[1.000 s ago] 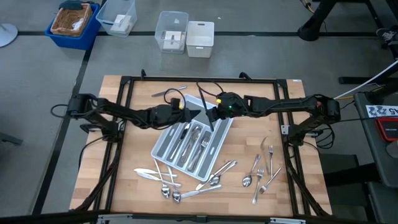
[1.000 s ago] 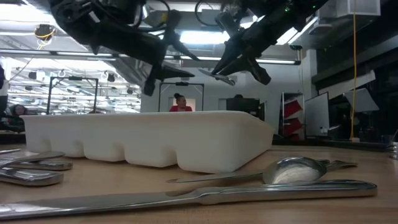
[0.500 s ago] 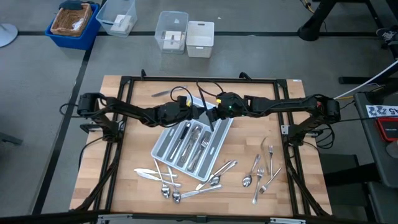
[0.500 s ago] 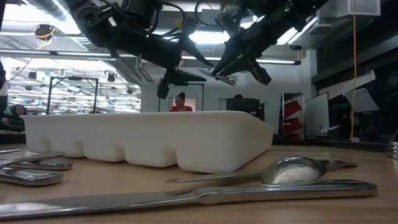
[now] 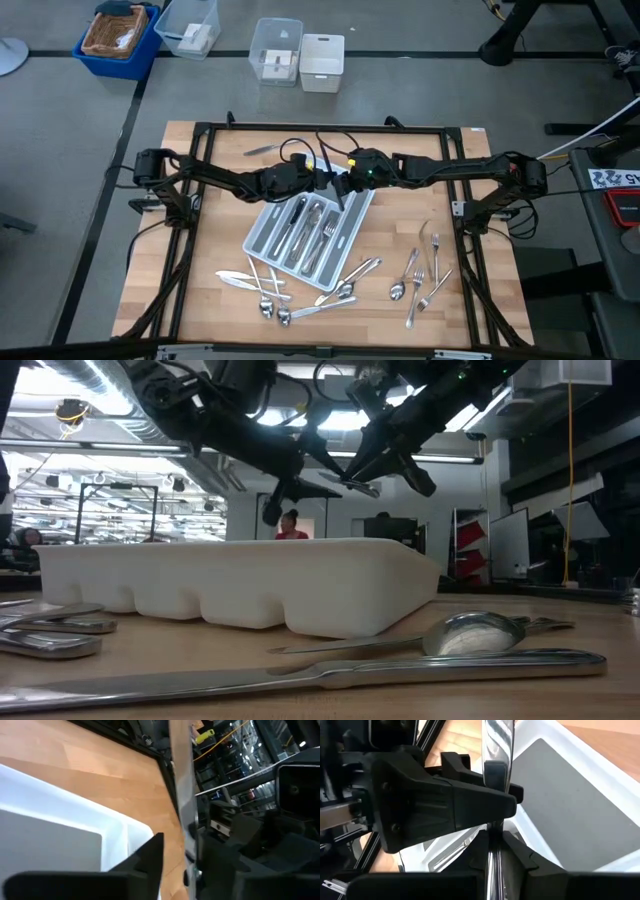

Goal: Sort silverware
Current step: Put the silver knife into the white cutlery tray

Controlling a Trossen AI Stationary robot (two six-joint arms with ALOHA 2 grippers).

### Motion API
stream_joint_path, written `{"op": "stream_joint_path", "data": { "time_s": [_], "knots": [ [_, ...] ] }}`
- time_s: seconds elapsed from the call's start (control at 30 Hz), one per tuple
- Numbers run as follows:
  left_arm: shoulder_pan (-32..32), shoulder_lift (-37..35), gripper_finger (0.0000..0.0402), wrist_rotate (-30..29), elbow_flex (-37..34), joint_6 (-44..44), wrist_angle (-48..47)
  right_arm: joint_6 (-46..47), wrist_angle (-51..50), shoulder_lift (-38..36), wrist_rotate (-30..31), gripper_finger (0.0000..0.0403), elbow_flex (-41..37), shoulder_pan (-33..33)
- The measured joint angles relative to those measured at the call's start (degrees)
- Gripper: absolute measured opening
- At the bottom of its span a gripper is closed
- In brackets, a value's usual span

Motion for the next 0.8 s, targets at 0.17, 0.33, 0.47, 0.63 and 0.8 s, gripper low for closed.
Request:
{"op": "stream_joint_path", "data": {
  "time_s": [0.17,0.33,0.47,0.63,0.8],
  "knots": [
    [-0.04,-0.03,0.0023,0.14,0.08,1.15,0.81,-0.47,-0.2,0.02,0.01,0.0035,0.0,0.0],
    [-0.04,-0.04,0.0013,0.0,0.0,1.89,-0.16,-0.42,0.0,0.02,0.27,0.0033,0.0,-0.02],
    [-0.04,-0.04,0.0006,1.01,0.0,1.97,0.29,-0.57,-0.08,0.02,1.32,0.0033,0.0,-0.02],
    [0.41,-0.77,0.0005,4.27,-0.05,4.18,-0.6,-4.15,-0.22,0.02,-1.43,0.0034,0.0,-0.02],
    [1.97,-3.66,0.0004,11.03,-0.11,6.03,-4.43,-5.19,0.0,-0.02,-8.86,0.0034,0.02,-0.09]
  ]
}}
